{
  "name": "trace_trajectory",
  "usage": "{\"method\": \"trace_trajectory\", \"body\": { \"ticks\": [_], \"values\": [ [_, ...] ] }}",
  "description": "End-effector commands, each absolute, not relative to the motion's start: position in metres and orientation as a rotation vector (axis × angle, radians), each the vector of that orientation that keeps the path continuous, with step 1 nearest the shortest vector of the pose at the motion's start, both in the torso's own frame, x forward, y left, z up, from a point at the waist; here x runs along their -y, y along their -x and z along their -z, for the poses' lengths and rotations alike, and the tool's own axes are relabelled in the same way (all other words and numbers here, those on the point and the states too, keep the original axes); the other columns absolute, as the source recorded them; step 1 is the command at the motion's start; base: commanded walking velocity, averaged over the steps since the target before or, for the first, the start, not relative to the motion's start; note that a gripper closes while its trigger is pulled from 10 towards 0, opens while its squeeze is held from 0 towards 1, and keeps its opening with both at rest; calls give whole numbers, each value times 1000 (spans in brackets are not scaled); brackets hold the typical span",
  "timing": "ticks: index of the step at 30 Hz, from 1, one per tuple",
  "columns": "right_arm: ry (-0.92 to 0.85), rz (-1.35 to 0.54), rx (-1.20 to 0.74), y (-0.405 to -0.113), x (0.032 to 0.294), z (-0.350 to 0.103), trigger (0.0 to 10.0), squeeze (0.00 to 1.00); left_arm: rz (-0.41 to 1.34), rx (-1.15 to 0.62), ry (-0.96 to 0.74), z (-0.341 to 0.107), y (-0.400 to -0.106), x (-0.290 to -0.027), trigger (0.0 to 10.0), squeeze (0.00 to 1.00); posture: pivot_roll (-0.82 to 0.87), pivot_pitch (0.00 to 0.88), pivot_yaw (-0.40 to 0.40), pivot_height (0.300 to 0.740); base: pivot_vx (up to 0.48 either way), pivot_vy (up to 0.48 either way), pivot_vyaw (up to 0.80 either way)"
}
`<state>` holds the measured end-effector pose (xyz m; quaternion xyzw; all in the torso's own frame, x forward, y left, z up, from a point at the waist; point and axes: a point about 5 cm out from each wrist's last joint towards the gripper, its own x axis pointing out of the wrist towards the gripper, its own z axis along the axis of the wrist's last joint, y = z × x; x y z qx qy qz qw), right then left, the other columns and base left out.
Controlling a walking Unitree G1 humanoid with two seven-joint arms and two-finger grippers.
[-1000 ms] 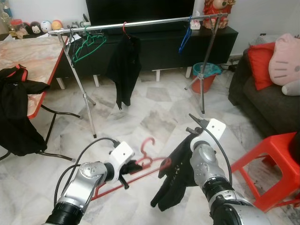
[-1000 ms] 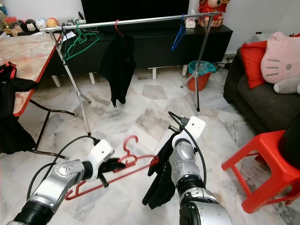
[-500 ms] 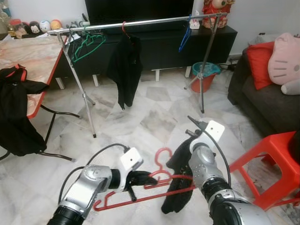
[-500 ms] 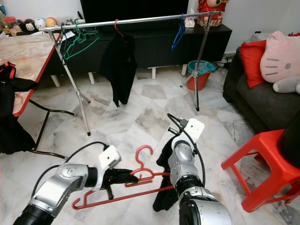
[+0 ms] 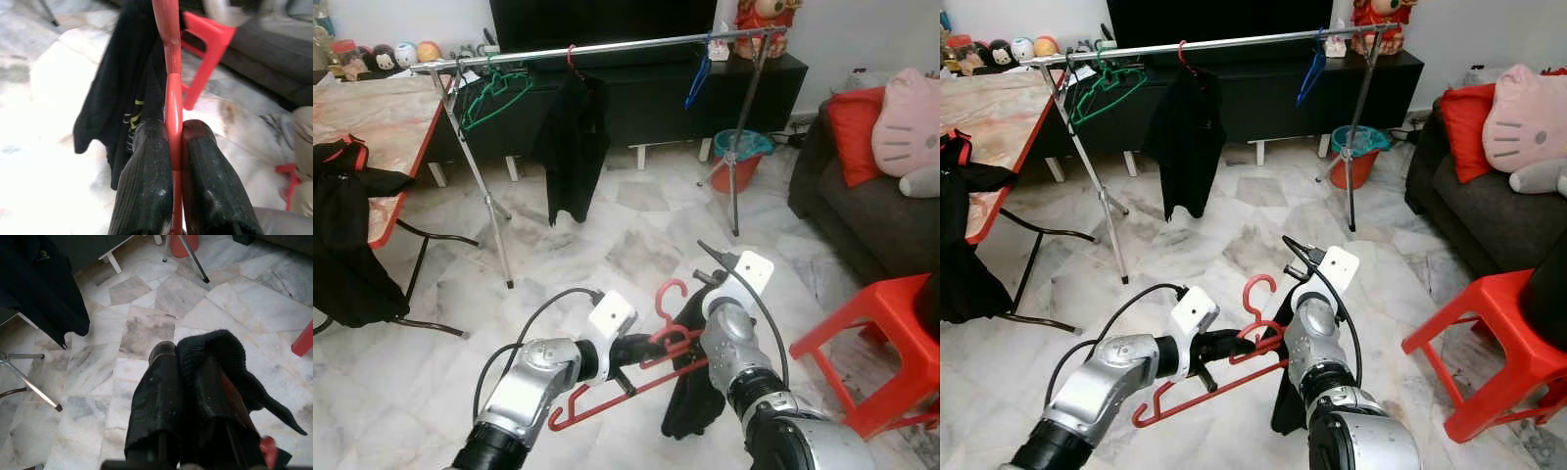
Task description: Hang hanger
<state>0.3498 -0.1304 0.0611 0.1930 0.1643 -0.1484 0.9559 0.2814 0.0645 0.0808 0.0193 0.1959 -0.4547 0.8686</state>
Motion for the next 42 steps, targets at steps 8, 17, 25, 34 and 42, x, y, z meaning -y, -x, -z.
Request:
{"method": "trace_trajectory", "body": {
  "ticks": [8, 17, 25, 34, 42],
  "values": [
    [-412, 311, -307, -354, 131, -68, 10000, 0, 529, -363, -62, -84, -316, -82, 10000, 0, -57, 0, -11, 732, 0, 0, 0],
    [-410, 325, -301, -353, 133, -67, 10000, 0, 469, -315, -48, -93, -323, -85, 10000, 0, -53, 0, -15, 732, 0, 0, 0],
    [-426, 276, -324, -352, 125, -65, 10000, 0, 697, -315, 101, -99, -308, -54, 10000, 0, -53, 0, -16, 732, 0, 0, 0],
    [-436, 260, -332, -353, 119, -65, 10000, 0, 721, -346, 65, -95, -306, -45, 10000, 0, -55, 0, -10, 732, 0, 0, 0],
    [-514, 280, -332, -353, 115, -67, 10000, 0, 685, -375, 70, -93, -310, -40, 10000, 0, -63, 0, -5, 732, 0, 0, 0]
  ]
}}
